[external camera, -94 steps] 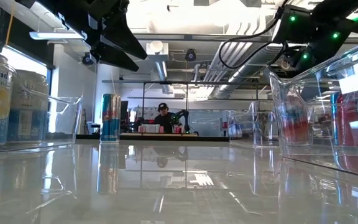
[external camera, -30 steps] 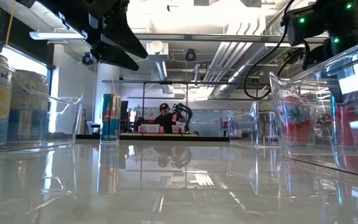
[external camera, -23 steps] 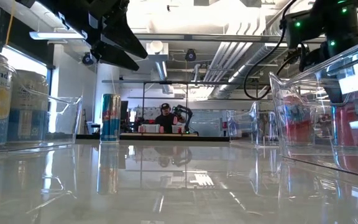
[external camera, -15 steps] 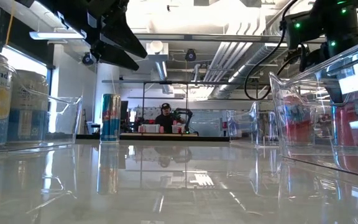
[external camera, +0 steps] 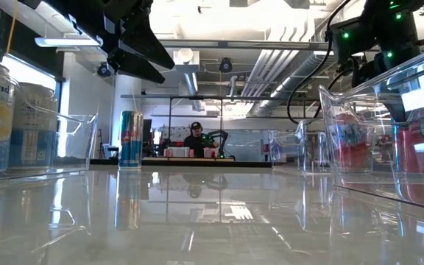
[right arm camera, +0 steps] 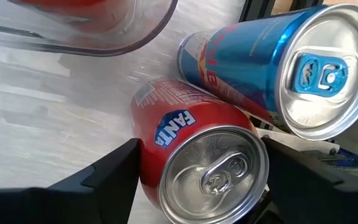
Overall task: Sort soda cans
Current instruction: Put the top right red soda can into the top right transparent bin
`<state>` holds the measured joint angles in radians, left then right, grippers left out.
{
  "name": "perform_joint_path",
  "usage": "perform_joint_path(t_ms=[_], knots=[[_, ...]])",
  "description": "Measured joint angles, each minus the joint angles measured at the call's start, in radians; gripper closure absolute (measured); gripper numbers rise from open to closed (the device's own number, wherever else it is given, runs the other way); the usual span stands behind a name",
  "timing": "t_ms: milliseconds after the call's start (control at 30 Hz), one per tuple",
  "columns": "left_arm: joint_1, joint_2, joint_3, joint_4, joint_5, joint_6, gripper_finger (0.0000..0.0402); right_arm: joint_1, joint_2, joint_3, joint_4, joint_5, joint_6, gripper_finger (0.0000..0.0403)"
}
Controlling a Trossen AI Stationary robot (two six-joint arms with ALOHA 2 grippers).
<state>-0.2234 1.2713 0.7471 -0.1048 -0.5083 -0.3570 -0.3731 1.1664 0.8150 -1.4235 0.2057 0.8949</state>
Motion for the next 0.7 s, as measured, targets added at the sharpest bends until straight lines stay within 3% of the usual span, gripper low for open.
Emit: perform_joint_path(t_ms=[333, 533, 700], knots=[[0.000, 0.000, 0.000, -0.001, 0.000, -0.005, 0.0066, 0.030, 0.006, 0.038, -0.014, -0.005, -0.021, 0.0125], [0.000, 0.000, 0.000, -0.001, 0.000, -0.005, 0.0066, 0.111, 0.008, 0.172, -0.055, -0.134, -0.024, 0.0128], [0.000, 0.000, 0.000, 0.002, 0.000, -0.005, 0.0066, 0.179, 0.007, 0.352, -0.094, -0.121, 0.007, 0.0129]])
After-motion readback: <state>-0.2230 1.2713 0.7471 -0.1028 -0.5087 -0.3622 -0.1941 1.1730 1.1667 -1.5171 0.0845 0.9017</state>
